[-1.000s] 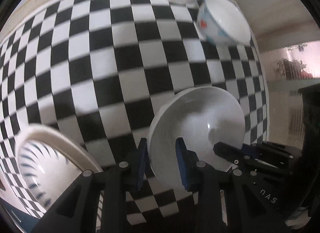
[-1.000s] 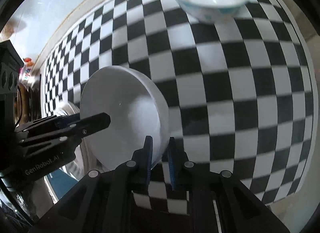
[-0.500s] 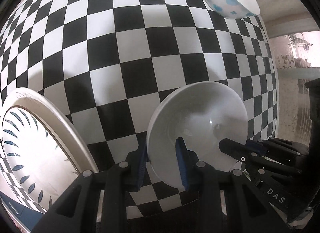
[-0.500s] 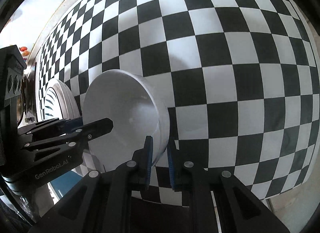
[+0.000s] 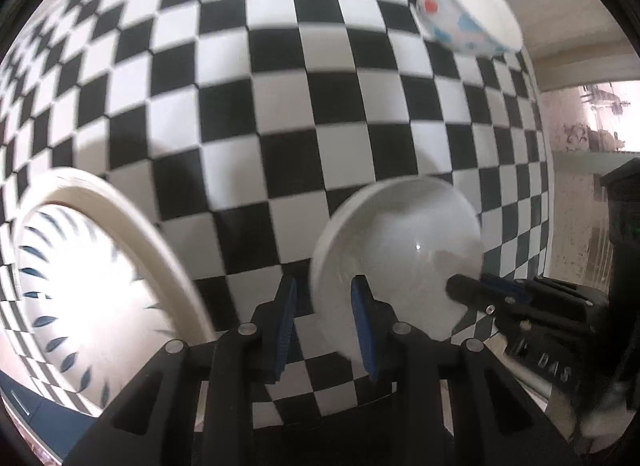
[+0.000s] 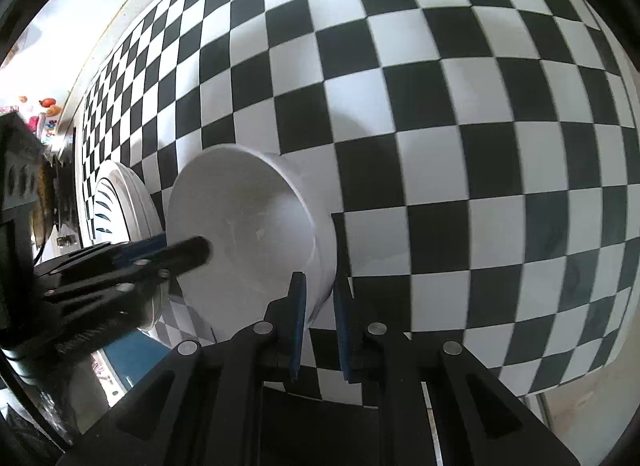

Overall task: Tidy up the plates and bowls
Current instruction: 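Carry the white bowl beside the plate stack, set it down, open both grippers, then close both grippers on the rim of the second white bowl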

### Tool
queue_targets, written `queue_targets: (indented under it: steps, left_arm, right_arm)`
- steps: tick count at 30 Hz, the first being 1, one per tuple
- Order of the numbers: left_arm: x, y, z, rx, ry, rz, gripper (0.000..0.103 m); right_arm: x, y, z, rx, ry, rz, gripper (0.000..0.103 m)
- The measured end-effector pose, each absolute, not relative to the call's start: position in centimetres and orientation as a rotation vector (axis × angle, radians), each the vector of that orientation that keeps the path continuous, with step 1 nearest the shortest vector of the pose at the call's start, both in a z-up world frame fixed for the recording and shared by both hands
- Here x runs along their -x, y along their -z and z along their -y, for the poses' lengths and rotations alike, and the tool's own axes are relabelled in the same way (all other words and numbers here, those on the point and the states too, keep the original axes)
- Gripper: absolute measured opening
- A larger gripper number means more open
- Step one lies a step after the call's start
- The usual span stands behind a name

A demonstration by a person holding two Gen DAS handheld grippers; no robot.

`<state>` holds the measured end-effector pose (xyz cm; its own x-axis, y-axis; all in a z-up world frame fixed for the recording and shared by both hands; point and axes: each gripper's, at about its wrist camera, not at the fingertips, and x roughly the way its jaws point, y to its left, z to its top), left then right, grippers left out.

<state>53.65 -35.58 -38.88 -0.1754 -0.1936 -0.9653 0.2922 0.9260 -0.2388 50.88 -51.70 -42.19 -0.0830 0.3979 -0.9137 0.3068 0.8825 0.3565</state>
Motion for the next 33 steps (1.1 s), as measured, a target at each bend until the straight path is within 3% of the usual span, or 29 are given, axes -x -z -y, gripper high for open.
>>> queue_targets:
  steps: [6, 8, 10, 12, 16, 23, 33]
  left_arm:
    - [-56.1, 33.6, 35.5, -0.087, 0.441, -1.576, 0.027]
    - [-57.9, 32.4, 36.5, -0.114, 0.446, -1.514, 0.027]
    - [-59.7, 32.0, 37.3, -0.121, 0.438, -1.48, 0.028]
    - [-62.2, 32.1, 38.4, -0.098, 0.439, -1.464, 0.028]
    - [-68.2, 32.7, 41.1, -0.05, 0.447, -1.441, 0.028]
    - [-76.6, 35.4, 44.9, 0.03, 0.45, -1.464, 0.028]
    - [-81.2, 39.9, 46.7, 0.02, 0.45, -1.536, 0.028]
  right_arm:
    - [-52.9, 37.6, 55.5, -0.611, -0.085, -1.574, 0.016]
    - [-54.6, 35.9, 56.8, -0.642, -0.089, -1.513, 0.025]
    - [-56.9, 34.3, 58.3, -0.66, -0.088, -1.441, 0.052]
    - [-59.4, 33.2, 60.0, -0.662, -0.064, -1.371, 0.057]
    - [-65.6, 33.0, 62.9, -0.646, -0.012, -1.315, 0.057]
    - [-75.6, 38.2, 65.7, -0.714, -0.019, -1.4, 0.057]
    - [-82.0, 43.7, 64.6, -0.689, -0.026, -1.513, 0.053]
